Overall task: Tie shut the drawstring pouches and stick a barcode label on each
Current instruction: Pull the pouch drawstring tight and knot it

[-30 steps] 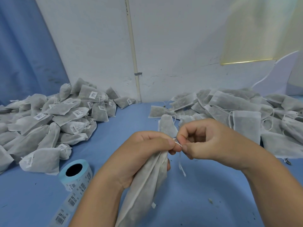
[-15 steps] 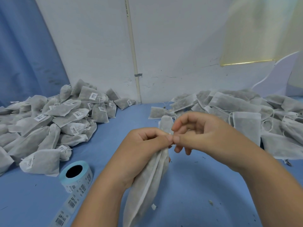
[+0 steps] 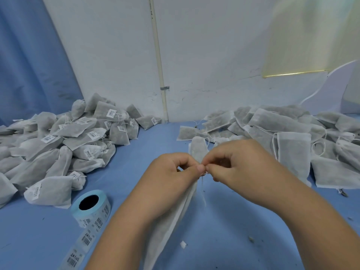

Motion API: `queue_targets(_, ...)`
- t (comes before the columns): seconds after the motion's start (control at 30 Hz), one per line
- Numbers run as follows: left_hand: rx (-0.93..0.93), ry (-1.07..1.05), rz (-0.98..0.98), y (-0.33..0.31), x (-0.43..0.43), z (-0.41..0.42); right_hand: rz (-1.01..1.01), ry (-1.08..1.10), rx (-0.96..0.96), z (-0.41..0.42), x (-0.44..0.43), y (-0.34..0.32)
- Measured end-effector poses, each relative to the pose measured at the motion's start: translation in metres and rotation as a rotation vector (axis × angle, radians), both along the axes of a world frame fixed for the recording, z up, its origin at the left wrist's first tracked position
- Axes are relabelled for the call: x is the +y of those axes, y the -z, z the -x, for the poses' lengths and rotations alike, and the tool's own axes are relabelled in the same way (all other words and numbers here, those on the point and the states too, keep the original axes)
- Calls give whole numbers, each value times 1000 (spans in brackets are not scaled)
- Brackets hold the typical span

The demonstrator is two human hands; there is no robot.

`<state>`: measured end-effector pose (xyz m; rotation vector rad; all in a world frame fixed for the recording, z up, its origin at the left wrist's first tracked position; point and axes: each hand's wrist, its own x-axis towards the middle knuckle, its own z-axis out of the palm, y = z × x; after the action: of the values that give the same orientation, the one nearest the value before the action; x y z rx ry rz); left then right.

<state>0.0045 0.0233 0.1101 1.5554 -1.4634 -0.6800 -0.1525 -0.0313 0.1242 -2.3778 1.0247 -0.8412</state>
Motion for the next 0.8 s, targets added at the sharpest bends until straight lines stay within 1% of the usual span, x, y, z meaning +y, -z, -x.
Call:
queue_targets(0.1, -83, -43, 27, 2, -1, -1, -63, -20, 19, 0, -2, 3)
queue_targets(0.27, -215, -114, 101, 4, -2, 0, -242, -53, 38, 2, -7, 4)
queue_targets(0.37, -208, -136, 147, 3, -3, 2, -324, -59, 15, 3, -9, 4)
queue_targets(0.5, -59, -156, 159, 2, -2, 1, -390, -73, -71, 5, -10, 3)
queue_targets(0.63, 193, -31, 31, -2, 0, -1, -378, -87, -138, 4, -9, 1)
queue_targets(0.73, 356, 22, -84, -3, 1, -3, -365, -77, -163, 4, -7, -1)
queue_targets(0.8, 484, 68, -126, -3, 2, -4, -344, -74, -172, 4, -5, -2)
